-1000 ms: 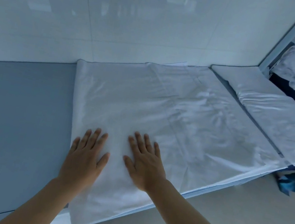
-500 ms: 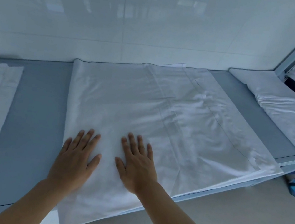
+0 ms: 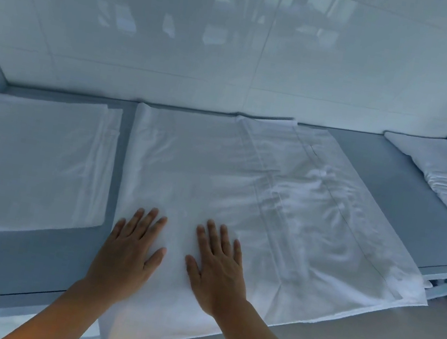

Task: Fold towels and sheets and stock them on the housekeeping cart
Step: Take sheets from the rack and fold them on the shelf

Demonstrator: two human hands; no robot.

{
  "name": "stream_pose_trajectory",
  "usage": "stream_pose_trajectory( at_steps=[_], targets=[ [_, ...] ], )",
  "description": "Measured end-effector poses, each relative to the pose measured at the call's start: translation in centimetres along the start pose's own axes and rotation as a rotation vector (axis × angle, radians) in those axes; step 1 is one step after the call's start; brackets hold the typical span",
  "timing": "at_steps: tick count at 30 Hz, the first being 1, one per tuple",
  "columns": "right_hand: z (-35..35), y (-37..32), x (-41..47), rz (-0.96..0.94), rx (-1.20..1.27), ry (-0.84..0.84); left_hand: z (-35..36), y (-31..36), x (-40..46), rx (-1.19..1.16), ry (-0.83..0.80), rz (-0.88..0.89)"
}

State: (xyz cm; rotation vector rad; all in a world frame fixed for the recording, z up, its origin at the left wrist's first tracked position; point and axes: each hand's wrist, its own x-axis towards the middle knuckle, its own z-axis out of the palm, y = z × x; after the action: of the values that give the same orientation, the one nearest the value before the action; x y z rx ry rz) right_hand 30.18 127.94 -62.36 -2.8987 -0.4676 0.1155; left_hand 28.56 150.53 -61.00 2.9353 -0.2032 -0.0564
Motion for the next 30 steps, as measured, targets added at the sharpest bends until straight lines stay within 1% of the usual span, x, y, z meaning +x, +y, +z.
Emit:
stream_pose_trajectory(
  at_steps=[4,7,9,11,15,18,21,23,30],
  targets=[
    [-0.3,-2.3,-0.1,0.023,0.004,-0.009,-0.6,-1.5,-0.8,-0.029,0.000,0.008],
    [-1.8,-2.7,1.6,0.008,-0.005,0.048,-0.6,-1.4,-0.8,-0.035,0.011,-0.011],
    [-2.8,-2.8,3.9,-0.028,-0.007,0.084,-0.7,-1.0,-1.0,-0.081,0.042,-0.089],
    [-3.7,-3.3,6.8,-0.055,0.002,0.093,-0.7,-0.3,-1.7,-0.137,0.087,-0.207],
    [-4.6,-6.4,13.3,-0.133,0.059,0.043,-1.0,0.9,-3.7,-0.233,0.160,-0.441],
    [-4.5,-9.5,18.3,-0.185,0.079,-0.014,-1.2,1.5,-4.1,-0.245,0.110,-0.583],
    [-3.9,-12.6,22.6,-0.255,0.034,-0.036,-1.4,1.8,-4.1,-0.240,0.138,-0.665],
    [-3.2,-14.2,24.7,-0.265,-0.006,-0.042,-1.5,2.1,-4.1,-0.227,0.143,-0.696],
    [-1.8,-18.2,29.8,-0.173,-0.134,-0.084,-1.5,4.0,-4.0,-0.189,0.156,-0.864]
  ],
)
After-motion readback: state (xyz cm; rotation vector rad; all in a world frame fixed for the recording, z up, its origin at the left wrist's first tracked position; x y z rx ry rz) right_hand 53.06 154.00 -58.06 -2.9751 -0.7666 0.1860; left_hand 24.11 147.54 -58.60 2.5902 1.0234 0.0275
